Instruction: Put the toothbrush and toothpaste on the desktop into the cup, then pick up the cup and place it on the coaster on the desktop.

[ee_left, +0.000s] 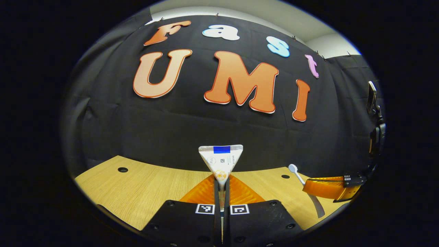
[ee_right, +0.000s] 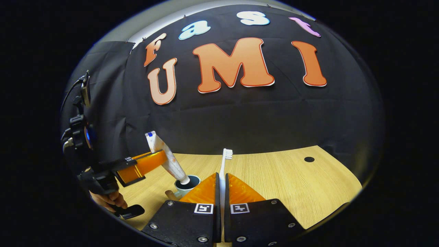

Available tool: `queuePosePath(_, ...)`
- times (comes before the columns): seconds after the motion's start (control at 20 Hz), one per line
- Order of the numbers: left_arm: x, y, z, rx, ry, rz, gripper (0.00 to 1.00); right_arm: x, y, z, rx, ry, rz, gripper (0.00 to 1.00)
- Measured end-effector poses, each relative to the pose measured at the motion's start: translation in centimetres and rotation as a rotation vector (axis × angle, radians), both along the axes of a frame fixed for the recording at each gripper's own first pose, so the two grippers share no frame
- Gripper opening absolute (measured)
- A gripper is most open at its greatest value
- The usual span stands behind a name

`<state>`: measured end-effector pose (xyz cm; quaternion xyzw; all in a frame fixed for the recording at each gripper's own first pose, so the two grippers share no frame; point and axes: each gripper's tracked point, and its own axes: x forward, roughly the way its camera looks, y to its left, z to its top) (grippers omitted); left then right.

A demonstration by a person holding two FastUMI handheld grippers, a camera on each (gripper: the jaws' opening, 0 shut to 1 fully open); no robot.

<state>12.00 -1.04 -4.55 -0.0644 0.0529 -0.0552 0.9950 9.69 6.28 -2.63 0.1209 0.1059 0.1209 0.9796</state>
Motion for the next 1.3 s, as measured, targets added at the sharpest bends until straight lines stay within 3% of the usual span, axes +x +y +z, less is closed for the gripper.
queuePosePath(0.7,2.9,-0.2,-7.5,0.019,0.189,-0.013,0.02,3.5,3.6,0.7,0.019,-0.037,0.057,0.04)
queuePosePath(0.9,3.2,-0.3,-9.0,0.023,0.236,-0.029,0.06,4.4,5.4,1.1,0.031,-0.055,0.093,0.04)
queuePosePath(1.1,2.3,0.8,-7.8,0.028,0.210,-0.018,0.26,5.3,6.6,1.1,0.039,-0.068,0.106,0.04)
queuePosePath(1.3,-0.3,2.8,-5.3,0.056,0.159,0.013,0.69,6.1,7.6,1.7,0.094,-0.081,0.125,0.04)
